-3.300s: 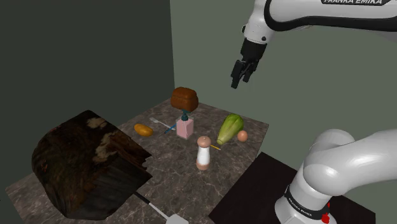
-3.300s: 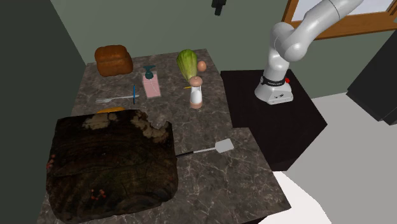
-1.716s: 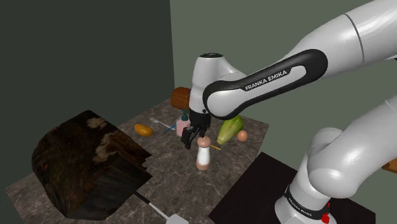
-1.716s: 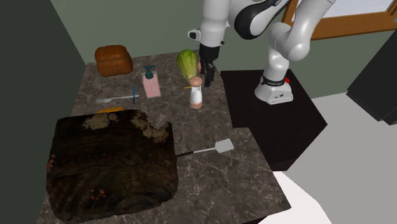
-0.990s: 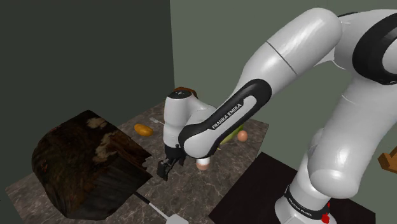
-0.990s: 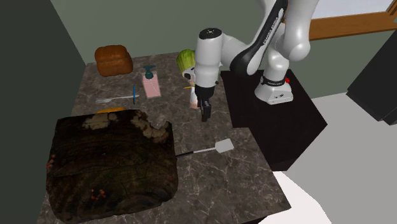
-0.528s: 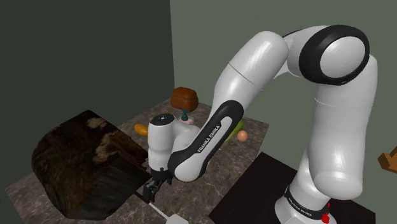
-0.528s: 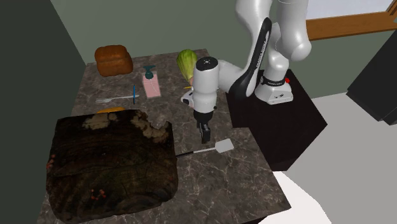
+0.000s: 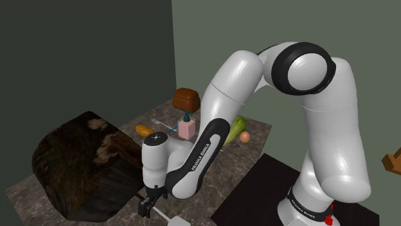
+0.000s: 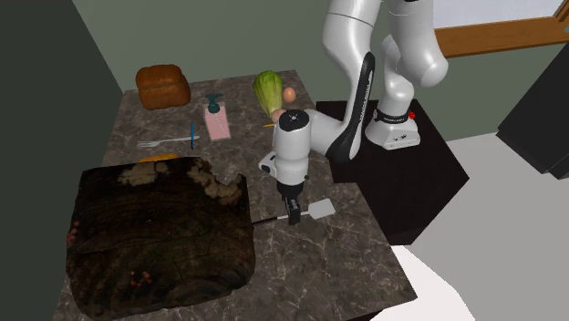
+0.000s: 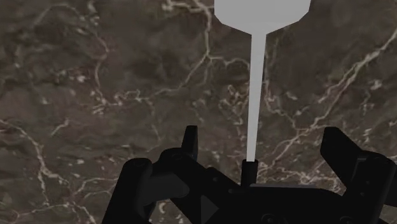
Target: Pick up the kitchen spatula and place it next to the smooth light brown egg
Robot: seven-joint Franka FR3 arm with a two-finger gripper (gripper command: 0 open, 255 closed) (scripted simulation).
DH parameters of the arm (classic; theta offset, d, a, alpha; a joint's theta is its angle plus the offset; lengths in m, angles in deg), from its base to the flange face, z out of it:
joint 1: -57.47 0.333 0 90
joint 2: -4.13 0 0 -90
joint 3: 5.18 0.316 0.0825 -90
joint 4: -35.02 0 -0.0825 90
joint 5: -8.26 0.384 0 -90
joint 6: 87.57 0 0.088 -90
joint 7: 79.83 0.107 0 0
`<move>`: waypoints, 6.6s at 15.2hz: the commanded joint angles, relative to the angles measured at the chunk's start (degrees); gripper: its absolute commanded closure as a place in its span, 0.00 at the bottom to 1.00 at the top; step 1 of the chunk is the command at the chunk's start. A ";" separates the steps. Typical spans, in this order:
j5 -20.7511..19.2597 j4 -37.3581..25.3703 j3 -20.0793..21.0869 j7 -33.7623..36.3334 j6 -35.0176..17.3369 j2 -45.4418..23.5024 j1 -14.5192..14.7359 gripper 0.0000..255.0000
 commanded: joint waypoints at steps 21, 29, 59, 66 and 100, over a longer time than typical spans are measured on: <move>-0.68 -0.45 -0.65 0.44 -0.79 -1.24 0.55 1.00; 2.85 0.23 2.47 -1.84 4.03 4.40 -1.89 1.00; 25.05 17.83 2.53 -26.47 15.11 34.41 -10.27 1.00; 28.59 28.33 -4.67 -38.45 16.63 45.16 -11.89 1.00; 23.64 44.24 -26.97 -68.44 0.50 41.70 -22.41 1.00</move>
